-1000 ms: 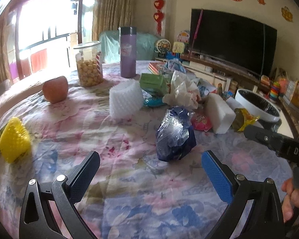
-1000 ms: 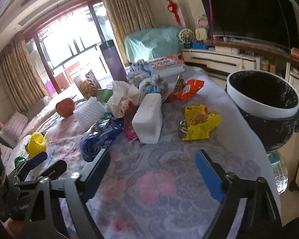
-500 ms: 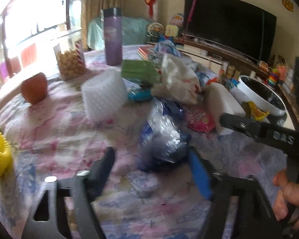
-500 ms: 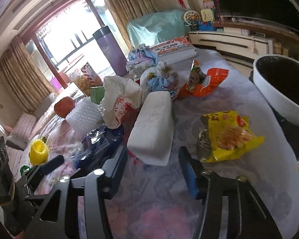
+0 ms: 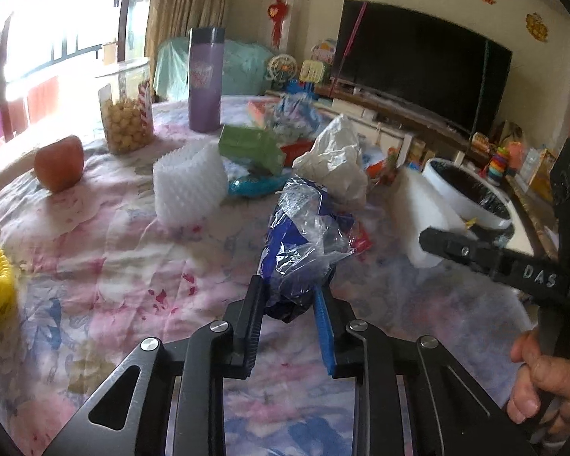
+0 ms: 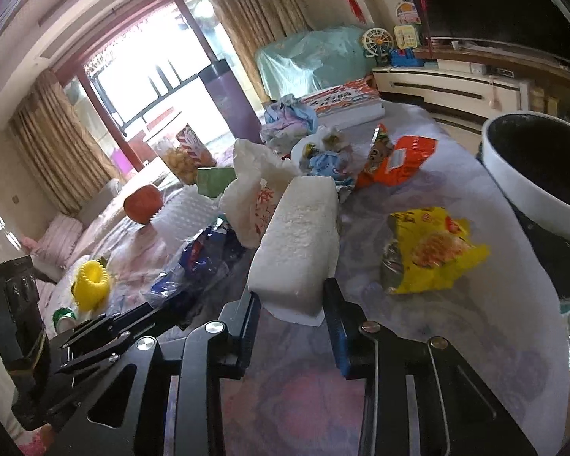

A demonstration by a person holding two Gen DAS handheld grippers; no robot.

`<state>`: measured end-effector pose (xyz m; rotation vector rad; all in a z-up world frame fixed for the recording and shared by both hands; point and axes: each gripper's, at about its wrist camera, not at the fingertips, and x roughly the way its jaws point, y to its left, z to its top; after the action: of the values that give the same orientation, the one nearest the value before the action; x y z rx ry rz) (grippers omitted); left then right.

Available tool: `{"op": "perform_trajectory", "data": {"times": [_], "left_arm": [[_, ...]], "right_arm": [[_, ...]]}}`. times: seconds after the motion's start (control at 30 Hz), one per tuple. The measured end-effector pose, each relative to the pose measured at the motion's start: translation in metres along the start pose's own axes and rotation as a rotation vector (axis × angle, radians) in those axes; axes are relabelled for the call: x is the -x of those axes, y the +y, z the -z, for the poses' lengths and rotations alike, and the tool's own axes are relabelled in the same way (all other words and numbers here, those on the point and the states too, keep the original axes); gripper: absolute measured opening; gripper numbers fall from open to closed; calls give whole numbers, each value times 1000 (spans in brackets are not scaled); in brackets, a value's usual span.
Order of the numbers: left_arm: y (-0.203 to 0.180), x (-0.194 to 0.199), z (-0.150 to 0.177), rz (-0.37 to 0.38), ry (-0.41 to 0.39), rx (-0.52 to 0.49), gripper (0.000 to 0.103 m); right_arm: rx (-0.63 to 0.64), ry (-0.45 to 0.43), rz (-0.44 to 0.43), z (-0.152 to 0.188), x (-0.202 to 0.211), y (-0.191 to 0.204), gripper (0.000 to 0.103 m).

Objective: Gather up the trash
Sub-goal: 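Carry the plastic bag and foam block over the trash bin with both tools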

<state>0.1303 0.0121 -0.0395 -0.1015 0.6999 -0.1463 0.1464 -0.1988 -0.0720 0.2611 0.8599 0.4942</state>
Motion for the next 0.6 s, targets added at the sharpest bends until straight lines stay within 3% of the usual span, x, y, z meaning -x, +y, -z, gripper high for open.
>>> {"op": "perform_trajectory", "data": {"times": [0.27, 0.6], "left_arm": [[-26, 25, 4, 46, -48, -48, 24], [-63, 24, -2, 118, -40, -123, 24]], "right_arm": [[-7, -43, 9, 2, 30, -5, 33], [-39, -95, 54, 2, 64, -31, 33]]}}
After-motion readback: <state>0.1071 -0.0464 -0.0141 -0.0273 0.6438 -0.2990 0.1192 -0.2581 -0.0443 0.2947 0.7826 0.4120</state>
